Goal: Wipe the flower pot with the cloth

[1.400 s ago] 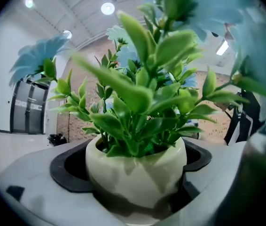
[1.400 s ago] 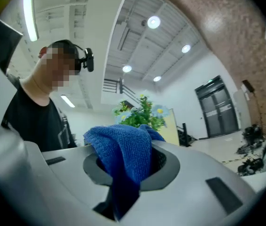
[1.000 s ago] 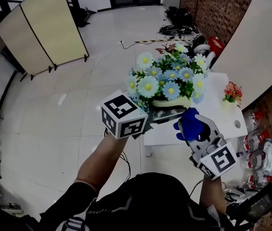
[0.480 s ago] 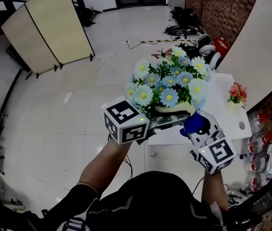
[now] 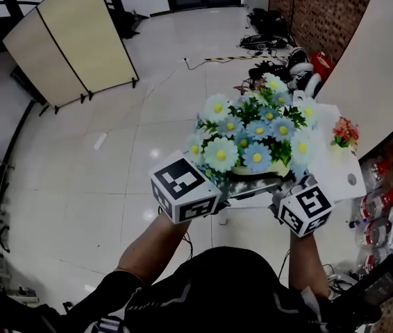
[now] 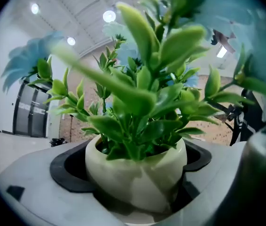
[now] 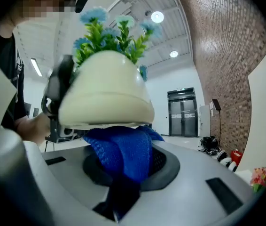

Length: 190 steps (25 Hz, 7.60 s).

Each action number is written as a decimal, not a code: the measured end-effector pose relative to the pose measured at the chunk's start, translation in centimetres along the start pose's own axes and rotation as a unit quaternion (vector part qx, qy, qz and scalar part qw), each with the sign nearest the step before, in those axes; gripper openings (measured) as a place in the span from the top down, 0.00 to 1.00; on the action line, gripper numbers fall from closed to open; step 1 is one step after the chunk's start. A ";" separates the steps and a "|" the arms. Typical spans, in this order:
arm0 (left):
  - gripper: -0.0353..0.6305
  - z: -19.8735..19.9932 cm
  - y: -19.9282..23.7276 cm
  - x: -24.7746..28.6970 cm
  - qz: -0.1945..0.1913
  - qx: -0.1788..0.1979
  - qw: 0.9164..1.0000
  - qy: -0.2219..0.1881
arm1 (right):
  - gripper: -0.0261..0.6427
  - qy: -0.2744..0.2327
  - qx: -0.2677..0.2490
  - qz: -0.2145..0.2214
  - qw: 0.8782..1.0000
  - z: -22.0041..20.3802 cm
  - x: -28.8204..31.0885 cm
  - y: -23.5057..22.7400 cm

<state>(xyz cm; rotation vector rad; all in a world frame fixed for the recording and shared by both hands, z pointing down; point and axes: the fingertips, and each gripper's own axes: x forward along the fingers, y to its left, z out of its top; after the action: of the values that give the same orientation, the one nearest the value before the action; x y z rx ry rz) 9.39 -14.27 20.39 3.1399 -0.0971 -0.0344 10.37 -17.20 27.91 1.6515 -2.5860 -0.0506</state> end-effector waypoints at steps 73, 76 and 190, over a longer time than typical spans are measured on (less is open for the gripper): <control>0.11 -0.1 5.7 0.3 0.055 -0.069 0.996 -0.032 | 0.85 -0.028 -0.014 -0.002 0.999 0.8 -3.3 6.1; 0.11 0.0 5.0 0.4 0.031 -0.083 0.996 -0.029 | 0.85 -0.026 -0.019 -0.006 0.999 1.4 -2.5 6.6; 0.11 -42.0 8.2 -4.7 0.021 0.015 0.991 0.128 | 0.85 0.047 0.034 -0.131 0.990 -14.6 -3.9 -9.4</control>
<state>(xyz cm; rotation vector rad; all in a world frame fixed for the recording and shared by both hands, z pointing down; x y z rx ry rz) 5.06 -22.17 62.45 3.1377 -0.1646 0.3707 21.62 -17.48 41.64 1.9586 -2.3126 0.1004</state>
